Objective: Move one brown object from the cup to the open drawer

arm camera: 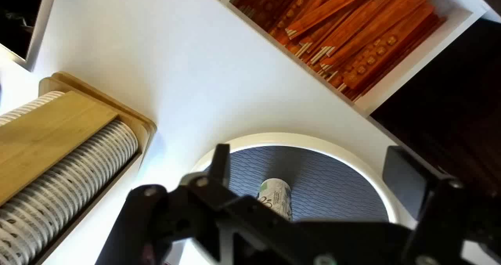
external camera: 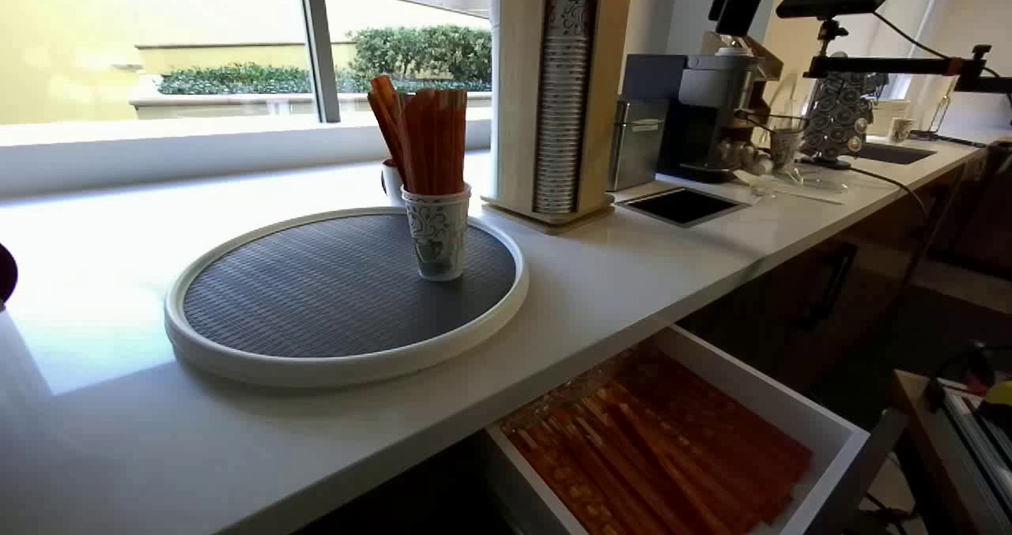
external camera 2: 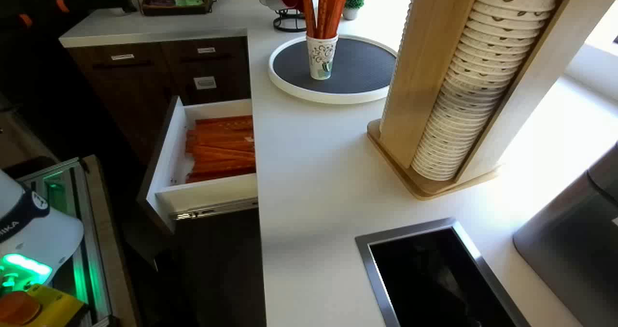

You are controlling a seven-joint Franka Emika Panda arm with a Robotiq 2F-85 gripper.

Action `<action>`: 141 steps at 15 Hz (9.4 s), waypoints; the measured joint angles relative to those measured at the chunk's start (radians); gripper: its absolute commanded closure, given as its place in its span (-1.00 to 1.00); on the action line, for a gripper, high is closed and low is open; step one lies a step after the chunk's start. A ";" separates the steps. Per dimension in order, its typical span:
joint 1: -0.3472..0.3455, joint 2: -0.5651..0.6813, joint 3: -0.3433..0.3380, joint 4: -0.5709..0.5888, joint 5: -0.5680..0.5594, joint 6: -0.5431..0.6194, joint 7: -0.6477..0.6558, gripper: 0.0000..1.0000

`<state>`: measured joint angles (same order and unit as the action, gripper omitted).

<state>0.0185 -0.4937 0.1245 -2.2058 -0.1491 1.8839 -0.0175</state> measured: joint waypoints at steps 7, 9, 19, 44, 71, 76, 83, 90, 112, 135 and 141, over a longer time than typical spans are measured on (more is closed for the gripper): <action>0.000 0.000 0.000 0.000 0.000 0.000 0.000 -1.00; 0.003 0.000 -0.006 -0.001 0.004 0.028 0.000 -1.00; 0.174 0.181 -0.272 -0.096 0.249 0.776 -0.479 -1.00; 0.844 0.160 -0.979 -0.080 0.831 0.844 -1.518 -1.00; 1.145 0.209 -1.433 0.026 1.260 0.437 -2.114 -1.00; 1.340 0.225 -1.615 0.052 1.267 0.431 -2.125 -1.00; 1.610 0.183 -1.832 0.079 1.247 0.547 -2.120 -0.96; 1.729 -0.048 -1.856 0.120 1.056 0.772 -2.077 -0.48; 1.778 -0.516 -1.745 0.218 0.383 0.811 -1.705 0.94; 1.738 -0.653 -1.689 0.215 0.211 0.832 -1.591 0.94; 1.785 -0.695 -1.689 0.220 0.119 0.948 -1.598 0.94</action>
<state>1.8031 -1.1891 -1.5650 -1.9860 -0.0304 2.8314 -1.6156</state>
